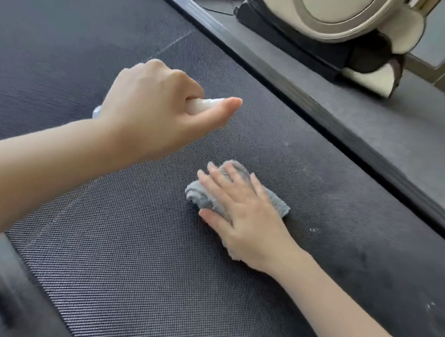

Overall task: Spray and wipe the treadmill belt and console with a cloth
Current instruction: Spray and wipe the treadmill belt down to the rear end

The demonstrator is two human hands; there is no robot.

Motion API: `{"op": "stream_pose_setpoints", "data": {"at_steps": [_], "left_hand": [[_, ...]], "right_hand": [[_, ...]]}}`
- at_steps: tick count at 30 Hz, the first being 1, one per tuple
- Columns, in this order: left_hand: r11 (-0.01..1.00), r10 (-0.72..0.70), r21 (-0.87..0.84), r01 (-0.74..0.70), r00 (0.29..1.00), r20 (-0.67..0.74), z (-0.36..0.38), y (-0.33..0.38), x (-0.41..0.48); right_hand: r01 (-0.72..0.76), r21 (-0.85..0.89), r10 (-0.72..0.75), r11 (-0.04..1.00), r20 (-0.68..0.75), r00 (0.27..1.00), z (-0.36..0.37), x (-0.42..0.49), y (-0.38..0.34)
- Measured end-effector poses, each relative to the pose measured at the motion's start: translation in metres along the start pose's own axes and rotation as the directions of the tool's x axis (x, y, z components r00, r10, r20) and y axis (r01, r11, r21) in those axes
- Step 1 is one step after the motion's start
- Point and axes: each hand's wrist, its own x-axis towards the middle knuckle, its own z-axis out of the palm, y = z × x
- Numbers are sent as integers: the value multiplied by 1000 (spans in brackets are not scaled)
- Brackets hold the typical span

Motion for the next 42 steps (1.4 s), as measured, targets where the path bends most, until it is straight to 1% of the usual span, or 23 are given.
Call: {"op": "stream_pose_setpoints", "data": {"at_steps": [4,7,11,14,16,17,19,20,21,22,23,24,25,26,28,29,31,33,35,37,39,40,42], "left_hand": [[1000,-4,-22,4,1000,11,14,0,6],[999,-13,-32,14,1000,24,24,2,13],[999,-16,-40,17,999,36,31,-1,21],[1000,-9,-26,10,999,34,28,-9,20],[1000,-16,-13,16,999,32,24,-14,20],[1000,-21,-11,21,999,32,23,-14,21],[1000,-20,-19,20,999,29,23,-12,24],[1000,-8,-24,9,1000,30,24,-8,25],[1000,10,-22,-9,1000,30,26,-4,25],[999,28,-18,-28,999,30,28,0,26],[999,45,-16,-44,998,32,31,4,26],[998,60,-18,-59,998,35,32,7,26],[997,73,-25,-72,997,36,34,10,25],[996,83,-31,-82,996,36,35,12,23],[995,94,-31,-93,995,35,37,13,21],[996,91,-29,-90,995,36,37,13,19],[997,76,-20,-75,996,45,36,11,16],[998,57,-2,-57,997,50,33,7,14],[999,40,8,-41,998,44,28,-1,12],[999,24,25,-25,999,42,19,-8,12],[998,22,52,-25,999,46,11,-12,12],[998,23,63,-26,999,48,7,-14,12],[997,26,77,-30,998,52,-1,-16,12]], "right_hand": [[-163,-24,162,986,-45,986,-9,29,51],[-310,-28,307,950,-80,948,-18,52,101],[-551,4,550,835,-79,832,-36,67,180],[-649,22,649,760,-78,757,-41,73,210],[-654,22,654,756,-69,754,-42,76,203],[-639,33,639,769,-58,767,-43,75,192],[-552,68,556,831,-56,830,-41,69,156],[-465,79,469,882,-58,881,-37,63,131],[-331,73,335,941,-70,939,-31,55,103],[-163,53,167,985,-79,983,-24,45,73],[0,28,2,1000,-70,998,-15,33,46],[123,3,-123,992,-39,992,-8,21,25],[189,-10,-189,982,6,982,-3,14,15],[203,-13,-203,979,34,979,-4,13,14],[158,-13,-158,987,10,987,-8,27,35],[103,-24,-104,994,-23,994,-12,41,51],[-102,-20,100,995,-102,990,-21,67,93],[-339,-6,336,941,-98,937,-28,83,132],[-459,5,457,888,-89,885,-30,87,149],[-491,11,488,871,-121,864,-29,90,147],[-479,33,480,877,-95,872,-26,95,130],[-446,39,448,894,-76,891,-24,98,116],[-320,51,323,946,-67,944,-19,102,74]]}}
